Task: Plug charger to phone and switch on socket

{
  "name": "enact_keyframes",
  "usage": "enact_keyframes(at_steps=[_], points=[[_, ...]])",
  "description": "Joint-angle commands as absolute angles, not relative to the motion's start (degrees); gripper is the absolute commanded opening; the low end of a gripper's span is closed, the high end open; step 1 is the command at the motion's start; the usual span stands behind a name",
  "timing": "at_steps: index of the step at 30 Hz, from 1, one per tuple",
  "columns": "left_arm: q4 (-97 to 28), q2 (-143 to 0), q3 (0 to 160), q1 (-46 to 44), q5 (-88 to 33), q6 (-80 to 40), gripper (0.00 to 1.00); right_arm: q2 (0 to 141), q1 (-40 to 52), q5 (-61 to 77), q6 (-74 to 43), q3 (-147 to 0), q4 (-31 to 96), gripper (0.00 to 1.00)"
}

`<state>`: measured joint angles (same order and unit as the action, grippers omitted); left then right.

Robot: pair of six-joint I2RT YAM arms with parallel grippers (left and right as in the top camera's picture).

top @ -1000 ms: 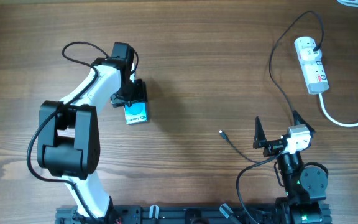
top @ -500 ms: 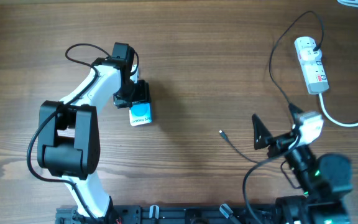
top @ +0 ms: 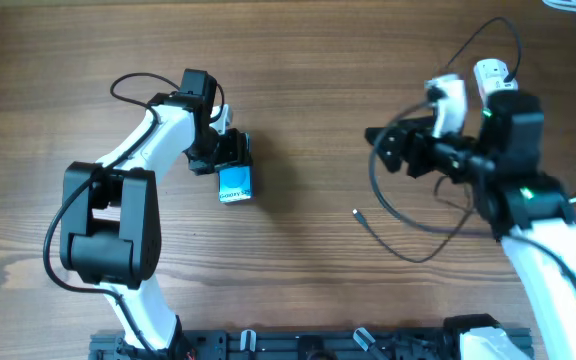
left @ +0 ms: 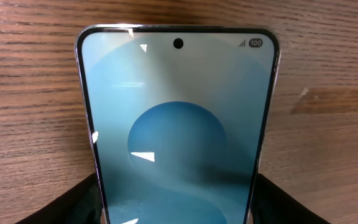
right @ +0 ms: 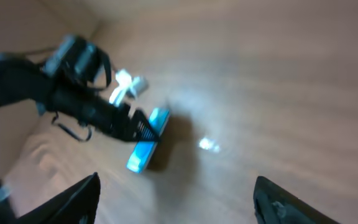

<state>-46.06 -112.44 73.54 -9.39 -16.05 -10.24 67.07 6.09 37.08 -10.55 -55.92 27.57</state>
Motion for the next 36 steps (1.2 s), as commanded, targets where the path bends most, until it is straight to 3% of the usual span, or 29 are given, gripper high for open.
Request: enact_keyframes(at_steps=[1, 12, 18, 26, 36], points=[[-46.22, -110.15, 73.43, -9.54, -18.02, -9.19, 0.65, 75.77, 10.98, 41.39, -12.25, -54.98, 25.43, 0.79], [-48.4, -110.15, 73.43, -9.54, -19.16, -9.19, 0.66, 102.98, 27.99, 41.85, -23.83, -54.98, 3.75, 0.79], [-48.36, -110.15, 73.41, -9.54, -21.69, -9.15, 0.66, 113.91, 32.21, 48.07, -31.73, -54.98, -10.55, 0.79], [-47.27, -110.15, 73.41, -9.54, -27.66, -8.99, 0.66, 116.57, 32.82, 47.51, -35.09, -55.0, -14.57, 0.71], [-47.33, -110.15, 73.41, -9.54, -30.96, -8.12, 0.66, 116.57, 33.95, 41.63, -42.92, -55.0, -17.41, 0.54]])
